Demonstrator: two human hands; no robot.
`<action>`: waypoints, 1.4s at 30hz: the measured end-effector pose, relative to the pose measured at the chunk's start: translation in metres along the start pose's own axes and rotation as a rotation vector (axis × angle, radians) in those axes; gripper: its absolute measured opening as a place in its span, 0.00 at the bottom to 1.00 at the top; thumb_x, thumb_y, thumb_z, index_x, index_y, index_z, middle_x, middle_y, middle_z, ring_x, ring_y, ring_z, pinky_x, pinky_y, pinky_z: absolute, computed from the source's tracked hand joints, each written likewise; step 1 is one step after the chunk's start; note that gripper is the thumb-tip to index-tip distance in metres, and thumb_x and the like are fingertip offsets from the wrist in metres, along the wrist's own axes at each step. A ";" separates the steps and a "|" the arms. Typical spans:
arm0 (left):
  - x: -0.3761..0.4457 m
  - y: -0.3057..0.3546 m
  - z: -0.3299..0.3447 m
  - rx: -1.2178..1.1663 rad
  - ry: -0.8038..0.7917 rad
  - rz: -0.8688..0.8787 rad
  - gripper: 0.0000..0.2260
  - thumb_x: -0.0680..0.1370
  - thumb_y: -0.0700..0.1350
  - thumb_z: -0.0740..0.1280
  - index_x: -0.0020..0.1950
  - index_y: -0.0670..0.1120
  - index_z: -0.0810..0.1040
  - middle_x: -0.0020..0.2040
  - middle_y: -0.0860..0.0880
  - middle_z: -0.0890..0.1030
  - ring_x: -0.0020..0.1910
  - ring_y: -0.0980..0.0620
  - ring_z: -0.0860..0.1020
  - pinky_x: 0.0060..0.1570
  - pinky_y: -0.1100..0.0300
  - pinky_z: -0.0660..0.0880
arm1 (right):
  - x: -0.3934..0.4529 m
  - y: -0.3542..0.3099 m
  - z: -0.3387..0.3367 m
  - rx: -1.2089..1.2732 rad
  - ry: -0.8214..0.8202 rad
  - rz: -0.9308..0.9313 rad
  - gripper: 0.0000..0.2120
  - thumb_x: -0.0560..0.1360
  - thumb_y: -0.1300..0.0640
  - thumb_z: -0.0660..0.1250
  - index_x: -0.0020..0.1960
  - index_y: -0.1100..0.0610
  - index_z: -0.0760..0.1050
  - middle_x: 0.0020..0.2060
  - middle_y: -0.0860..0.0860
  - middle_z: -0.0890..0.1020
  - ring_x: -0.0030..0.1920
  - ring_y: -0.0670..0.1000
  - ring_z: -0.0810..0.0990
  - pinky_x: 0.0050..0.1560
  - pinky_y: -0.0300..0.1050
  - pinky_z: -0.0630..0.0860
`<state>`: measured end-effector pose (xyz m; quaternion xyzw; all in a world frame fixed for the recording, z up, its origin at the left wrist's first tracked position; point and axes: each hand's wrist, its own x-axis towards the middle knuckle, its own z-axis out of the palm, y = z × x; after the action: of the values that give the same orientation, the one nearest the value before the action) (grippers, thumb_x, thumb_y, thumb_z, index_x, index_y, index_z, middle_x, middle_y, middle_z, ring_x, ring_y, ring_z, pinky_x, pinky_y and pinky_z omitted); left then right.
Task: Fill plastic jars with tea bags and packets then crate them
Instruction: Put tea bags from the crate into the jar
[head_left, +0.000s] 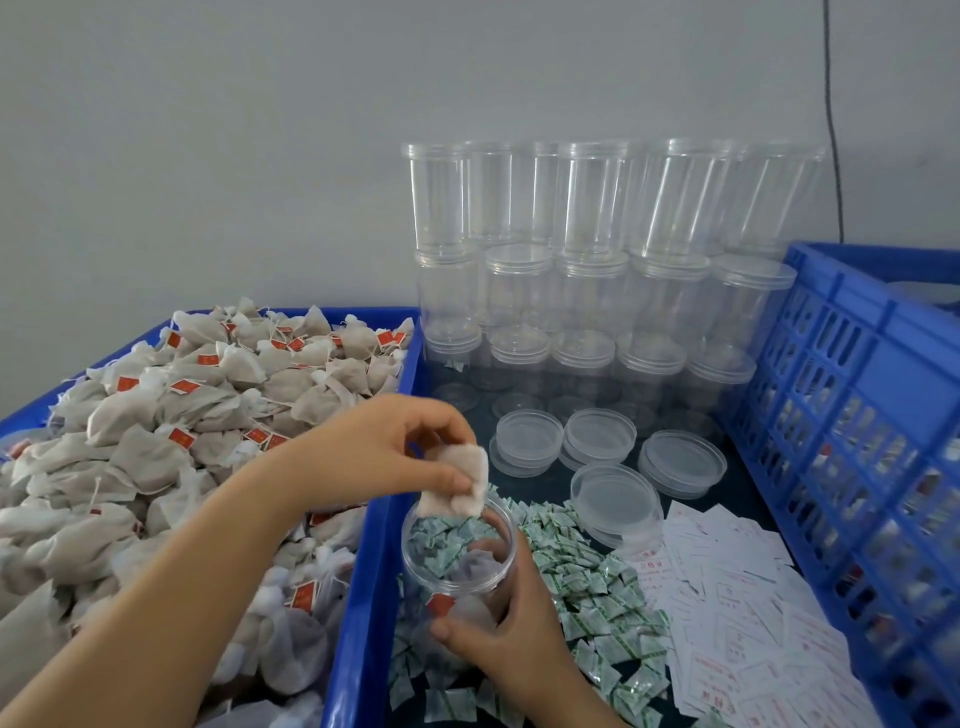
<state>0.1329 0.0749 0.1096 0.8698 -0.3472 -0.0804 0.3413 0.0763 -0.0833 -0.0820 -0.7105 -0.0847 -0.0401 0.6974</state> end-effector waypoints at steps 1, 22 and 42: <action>0.000 0.000 0.002 0.048 -0.038 0.001 0.08 0.70 0.51 0.74 0.46 0.60 0.79 0.45 0.63 0.80 0.45 0.63 0.78 0.46 0.71 0.73 | 0.001 0.001 0.000 0.004 -0.001 -0.008 0.50 0.53 0.36 0.84 0.71 0.30 0.64 0.61 0.41 0.78 0.64 0.48 0.79 0.59 0.45 0.78; 0.005 0.019 0.042 0.645 -0.409 -0.024 0.09 0.77 0.44 0.63 0.52 0.50 0.82 0.48 0.54 0.80 0.43 0.56 0.74 0.46 0.60 0.73 | 0.001 -0.005 -0.002 -0.047 -0.032 -0.134 0.44 0.62 0.53 0.81 0.71 0.33 0.64 0.63 0.37 0.79 0.63 0.40 0.78 0.56 0.31 0.75; 0.007 0.017 0.036 0.337 -0.397 -0.052 0.08 0.80 0.50 0.61 0.54 0.52 0.78 0.42 0.59 0.78 0.41 0.67 0.75 0.45 0.70 0.71 | 0.001 -0.009 0.000 -0.064 0.011 -0.145 0.42 0.63 0.55 0.82 0.70 0.35 0.68 0.62 0.42 0.81 0.61 0.45 0.81 0.55 0.33 0.76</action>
<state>0.1155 0.0424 0.0943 0.8901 -0.3936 -0.1994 0.1145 0.0762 -0.0831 -0.0730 -0.7240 -0.1308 -0.0973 0.6702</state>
